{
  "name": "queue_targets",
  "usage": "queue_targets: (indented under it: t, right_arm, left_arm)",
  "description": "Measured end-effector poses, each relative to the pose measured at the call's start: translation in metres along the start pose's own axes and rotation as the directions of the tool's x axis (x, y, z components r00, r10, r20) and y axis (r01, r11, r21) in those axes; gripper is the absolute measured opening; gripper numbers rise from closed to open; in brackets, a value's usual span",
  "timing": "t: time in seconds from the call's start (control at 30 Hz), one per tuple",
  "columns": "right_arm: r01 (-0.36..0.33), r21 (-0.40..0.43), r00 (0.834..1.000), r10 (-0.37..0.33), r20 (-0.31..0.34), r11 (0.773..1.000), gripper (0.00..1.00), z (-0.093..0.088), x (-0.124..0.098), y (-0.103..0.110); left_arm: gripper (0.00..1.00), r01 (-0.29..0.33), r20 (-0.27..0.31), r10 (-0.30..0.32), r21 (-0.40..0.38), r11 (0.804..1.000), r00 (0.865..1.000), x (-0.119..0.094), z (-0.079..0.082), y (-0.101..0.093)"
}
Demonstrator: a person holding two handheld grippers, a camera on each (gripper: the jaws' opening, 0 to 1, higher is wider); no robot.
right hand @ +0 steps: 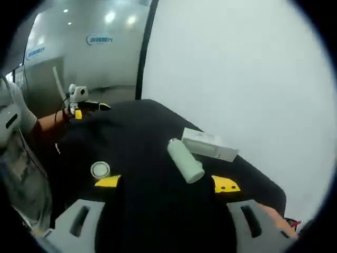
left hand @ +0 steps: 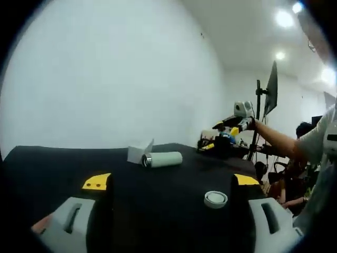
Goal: Assemble the cup parts correctly, then place the assembled cup into the box.
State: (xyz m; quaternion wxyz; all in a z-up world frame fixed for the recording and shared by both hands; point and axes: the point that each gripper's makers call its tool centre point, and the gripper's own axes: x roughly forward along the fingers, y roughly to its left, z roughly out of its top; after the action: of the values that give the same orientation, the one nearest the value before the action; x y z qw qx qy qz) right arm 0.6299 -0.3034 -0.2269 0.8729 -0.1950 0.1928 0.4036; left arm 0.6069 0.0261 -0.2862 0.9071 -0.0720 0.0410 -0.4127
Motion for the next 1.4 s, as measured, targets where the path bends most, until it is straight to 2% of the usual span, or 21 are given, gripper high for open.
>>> queue_targets:
  t: [0.2,0.3,0.43,0.53,0.67,0.7,0.77,0.83,0.9,0.97,1.0,1.03,1.1,1.17,1.23,1.4]
  right_arm:
    - [-0.050,-0.041,0.993,0.046,-0.109,0.998,0.60,0.007,0.032,-0.015]
    - [-0.064,-0.064,0.983,0.052,-0.174,0.996,0.59,0.009,0.053,-0.025]
    - [-0.094,-0.071,0.971,0.076,-0.225,0.993,0.56,0.016,0.079,-0.032]
    - [-0.123,-0.084,0.955,0.095,-0.281,0.989,0.52,0.018,0.096,-0.035]
    - [-0.149,-0.114,0.935,0.102,-0.340,0.982,0.52,0.024,0.121,-0.039]
    - [-0.165,-0.121,0.924,0.111,-0.365,0.979,0.51,0.024,0.126,-0.040]
    - [-0.177,-0.130,0.915,0.114,-0.388,0.976,0.51,0.027,0.140,-0.041]
    - [-0.205,-0.144,0.888,0.122,-0.443,0.968,0.50,0.023,0.151,-0.041]
    - [-0.237,-0.120,0.860,0.150,-0.488,0.964,0.49,0.018,0.163,-0.036]
    - [-0.249,-0.135,0.841,0.145,-0.522,0.959,0.48,0.014,0.177,-0.037]
    - [-0.262,-0.140,0.824,0.146,-0.548,0.955,0.48,0.010,0.181,-0.037]
    - [-0.268,-0.142,0.814,0.145,-0.562,0.953,0.48,0.007,0.188,-0.038]
    - [-0.272,-0.142,0.806,0.146,-0.573,0.952,0.48,0.003,0.201,-0.038]
    - [-0.281,-0.127,0.790,0.154,-0.593,0.951,0.46,-0.003,0.213,-0.039]
    - [-0.278,-0.126,0.788,0.151,-0.597,0.952,0.46,-0.007,0.222,-0.041]
    - [-0.291,-0.104,0.756,0.161,-0.634,0.951,0.46,-0.023,0.241,-0.041]
  left_arm:
    - [0.87,0.039,-0.029,-0.039,-0.011,0.999,0.999,0.012,-0.010,0.009]
    - [0.87,0.056,-0.038,-0.057,-0.013,0.998,0.998,0.017,-0.015,0.011]
    - [0.86,0.070,-0.059,-0.071,-0.018,0.997,0.996,0.025,-0.027,0.007]
    - [0.85,0.079,-0.060,-0.081,-0.032,0.996,0.995,0.027,-0.034,0.013]
    - [0.85,0.072,-0.060,-0.074,-0.033,0.997,0.995,0.028,-0.044,0.017]
    - [0.85,0.063,-0.064,-0.065,-0.036,0.997,0.996,0.028,-0.048,0.019]
    - [0.84,0.064,-0.065,-0.067,-0.043,0.997,0.996,0.026,-0.051,0.023]
    - [0.84,0.071,-0.049,-0.073,-0.055,0.996,0.996,0.024,-0.048,0.024]
    - [0.84,0.072,-0.026,-0.074,-0.069,0.995,0.997,0.023,-0.043,0.025]
    - [0.83,0.072,0.000,-0.073,-0.079,0.994,0.997,0.022,-0.039,0.029]
    - [0.83,0.071,0.001,-0.071,-0.082,0.994,0.997,0.022,-0.038,0.031]
    - [0.83,0.069,0.001,-0.069,-0.084,0.994,0.998,0.022,-0.038,0.032]
    - [0.83,0.070,0.000,-0.070,-0.082,0.994,0.998,0.022,-0.039,0.032]
    - [0.83,0.076,0.000,-0.076,-0.081,0.994,0.997,0.022,-0.039,0.031]
    - [0.83,0.085,-0.002,-0.085,-0.082,0.993,0.996,0.022,-0.040,0.029]
    - [0.83,0.093,-0.032,-0.095,-0.077,0.993,0.995,0.024,-0.046,0.029]
